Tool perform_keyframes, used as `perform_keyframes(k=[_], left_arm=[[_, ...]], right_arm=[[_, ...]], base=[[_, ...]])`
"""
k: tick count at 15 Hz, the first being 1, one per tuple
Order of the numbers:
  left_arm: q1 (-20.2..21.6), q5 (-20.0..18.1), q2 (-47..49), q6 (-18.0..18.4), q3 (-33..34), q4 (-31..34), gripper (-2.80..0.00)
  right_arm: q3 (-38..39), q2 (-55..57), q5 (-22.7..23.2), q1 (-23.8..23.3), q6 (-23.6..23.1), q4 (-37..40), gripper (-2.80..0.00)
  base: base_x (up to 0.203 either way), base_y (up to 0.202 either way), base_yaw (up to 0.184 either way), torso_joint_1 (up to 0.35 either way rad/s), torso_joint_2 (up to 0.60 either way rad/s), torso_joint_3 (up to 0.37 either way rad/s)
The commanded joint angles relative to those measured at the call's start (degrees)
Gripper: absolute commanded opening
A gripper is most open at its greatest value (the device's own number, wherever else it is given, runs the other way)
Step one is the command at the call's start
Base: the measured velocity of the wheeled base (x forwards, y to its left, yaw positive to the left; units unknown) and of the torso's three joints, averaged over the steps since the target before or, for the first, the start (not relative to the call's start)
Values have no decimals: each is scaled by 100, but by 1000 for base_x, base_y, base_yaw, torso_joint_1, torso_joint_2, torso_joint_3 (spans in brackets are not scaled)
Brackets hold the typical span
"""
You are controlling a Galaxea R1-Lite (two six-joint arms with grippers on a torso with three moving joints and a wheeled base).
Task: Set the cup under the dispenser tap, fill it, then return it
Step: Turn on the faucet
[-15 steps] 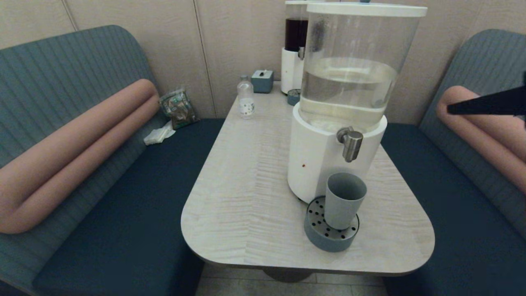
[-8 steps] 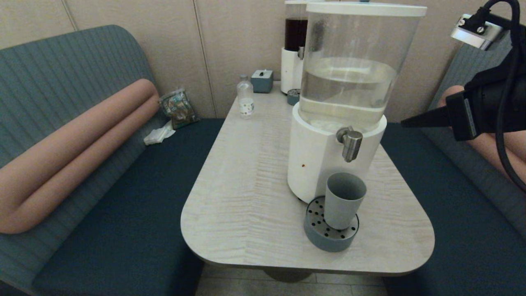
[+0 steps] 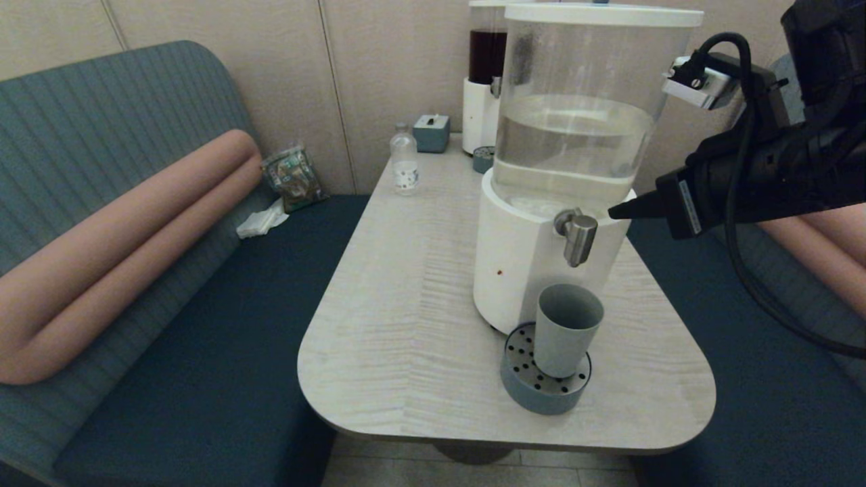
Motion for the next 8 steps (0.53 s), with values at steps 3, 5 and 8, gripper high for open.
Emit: perform_keyframes(k=[3,5,8], left_arm=[[2,3,13,1,3,-3,-280],[2,3,13,1,0,-3,-280],[2,3,13,1,0,-3,-280]], right_arm=[[-18,252,-7,55,4,-220,-280],[-35,310,-7,123,4,-239,-280],[-85,397,-7,154,11,-264,-280]], base=[[0,0,0,0,0,0],[0,0,0,0,0,0],[0,0,0,0,0,0]])
